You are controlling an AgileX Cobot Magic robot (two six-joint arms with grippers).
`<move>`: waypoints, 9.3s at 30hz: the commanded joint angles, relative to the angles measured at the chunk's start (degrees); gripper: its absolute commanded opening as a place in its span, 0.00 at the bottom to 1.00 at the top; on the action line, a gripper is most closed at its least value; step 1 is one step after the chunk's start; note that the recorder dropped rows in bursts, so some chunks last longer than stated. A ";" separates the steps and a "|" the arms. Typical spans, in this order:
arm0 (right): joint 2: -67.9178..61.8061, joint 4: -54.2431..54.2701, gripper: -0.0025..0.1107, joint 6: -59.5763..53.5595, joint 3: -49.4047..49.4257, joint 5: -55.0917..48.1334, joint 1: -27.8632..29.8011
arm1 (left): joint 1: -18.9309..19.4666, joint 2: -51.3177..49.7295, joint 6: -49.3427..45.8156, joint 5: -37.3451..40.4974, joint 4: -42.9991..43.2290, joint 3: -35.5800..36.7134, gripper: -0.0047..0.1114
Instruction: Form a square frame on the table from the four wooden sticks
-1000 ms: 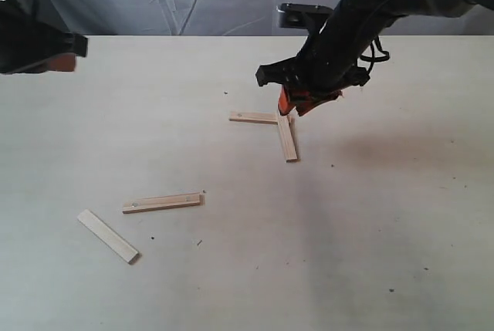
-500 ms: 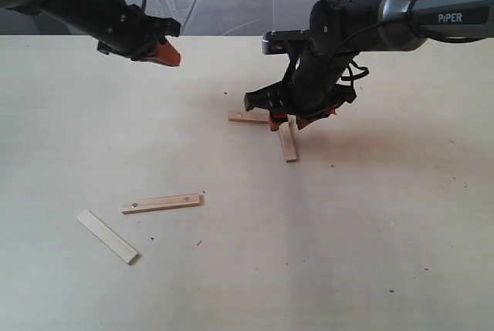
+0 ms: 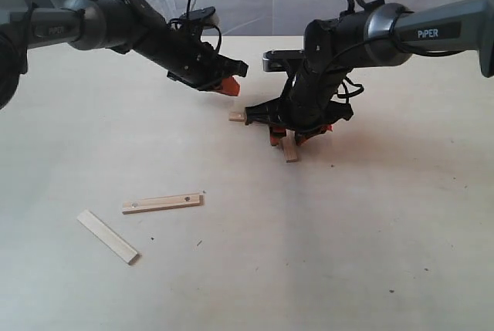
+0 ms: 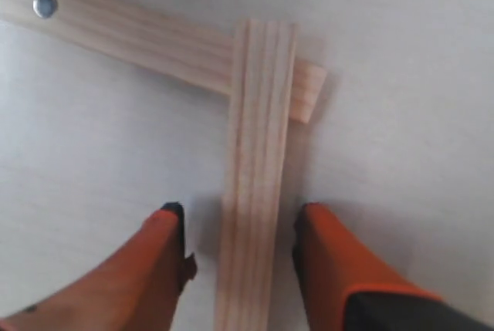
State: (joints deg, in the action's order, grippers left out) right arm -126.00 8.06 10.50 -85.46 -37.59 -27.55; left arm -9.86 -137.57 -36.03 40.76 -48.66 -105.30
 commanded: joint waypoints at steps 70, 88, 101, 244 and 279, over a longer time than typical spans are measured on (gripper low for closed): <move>7.14 11.88 0.34 -29.39 -4.47 -10.18 -14.14 | 23.65 19.74 8.83 18.34 4.14 8.53 0.04; -13.48 -0.03 0.57 -43.98 -28.26 -22.13 -23.89 | 24.55 25.88 0.88 10.18 -2.06 24.20 0.04; -10.88 -1.33 0.05 -22.59 -32.63 -29.27 -22.58 | 24.55 25.88 0.88 11.70 -2.94 24.20 0.04; 1.21 91.89 0.01 -68.82 -2.62 -32.37 5.76 | 18.34 32.55 -39.13 29.20 -51.29 42.29 0.17; 5.45 8.52 0.01 4.98 -3.88 1.84 -7.96 | 27.29 32.55 -31.17 22.15 -40.34 42.29 0.04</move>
State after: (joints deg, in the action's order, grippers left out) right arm -119.07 27.02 3.74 -89.16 -39.30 -34.06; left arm 18.16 -105.46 -67.65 62.95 -89.05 -63.27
